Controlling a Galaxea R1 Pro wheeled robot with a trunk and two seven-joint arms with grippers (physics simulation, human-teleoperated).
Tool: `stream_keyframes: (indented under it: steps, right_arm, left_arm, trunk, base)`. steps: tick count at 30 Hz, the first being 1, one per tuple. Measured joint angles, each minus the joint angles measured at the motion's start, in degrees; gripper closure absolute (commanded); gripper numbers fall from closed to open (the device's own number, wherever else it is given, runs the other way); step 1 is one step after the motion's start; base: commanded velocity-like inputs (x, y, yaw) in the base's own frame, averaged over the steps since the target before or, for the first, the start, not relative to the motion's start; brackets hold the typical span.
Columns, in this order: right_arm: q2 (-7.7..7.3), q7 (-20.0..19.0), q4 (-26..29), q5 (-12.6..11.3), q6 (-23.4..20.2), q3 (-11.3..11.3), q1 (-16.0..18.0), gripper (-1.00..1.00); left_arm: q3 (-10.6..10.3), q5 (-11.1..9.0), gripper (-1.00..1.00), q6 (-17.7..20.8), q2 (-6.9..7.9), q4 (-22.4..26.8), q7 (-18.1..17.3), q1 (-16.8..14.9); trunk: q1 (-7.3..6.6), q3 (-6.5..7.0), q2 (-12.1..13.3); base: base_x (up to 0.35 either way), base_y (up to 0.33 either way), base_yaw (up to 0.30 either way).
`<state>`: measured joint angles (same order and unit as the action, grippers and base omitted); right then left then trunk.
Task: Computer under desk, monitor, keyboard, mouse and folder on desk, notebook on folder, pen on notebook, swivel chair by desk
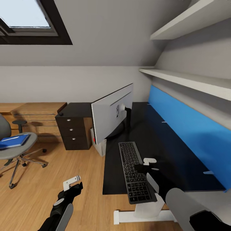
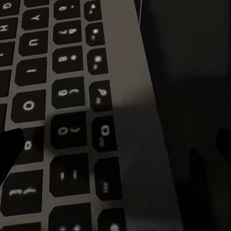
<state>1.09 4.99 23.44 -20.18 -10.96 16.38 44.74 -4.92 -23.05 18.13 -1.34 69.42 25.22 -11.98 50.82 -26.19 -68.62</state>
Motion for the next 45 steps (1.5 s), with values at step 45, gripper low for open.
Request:
stream_keyframes:
  steps: [45]
  right_arm:
    - [-1.81, 1.16, 48.1, -13.66, -13.03, -4.65, -21.24, -1.0]
  left_arm:
    - [-0.1, -0.04, -1.0, -0.06, 0.79, 0.09, -0.37, 0.06]
  trunk:
    - [-4.58, 3.77, 8.46]
  base:
    - [-0.053, 0.0, 0.0]
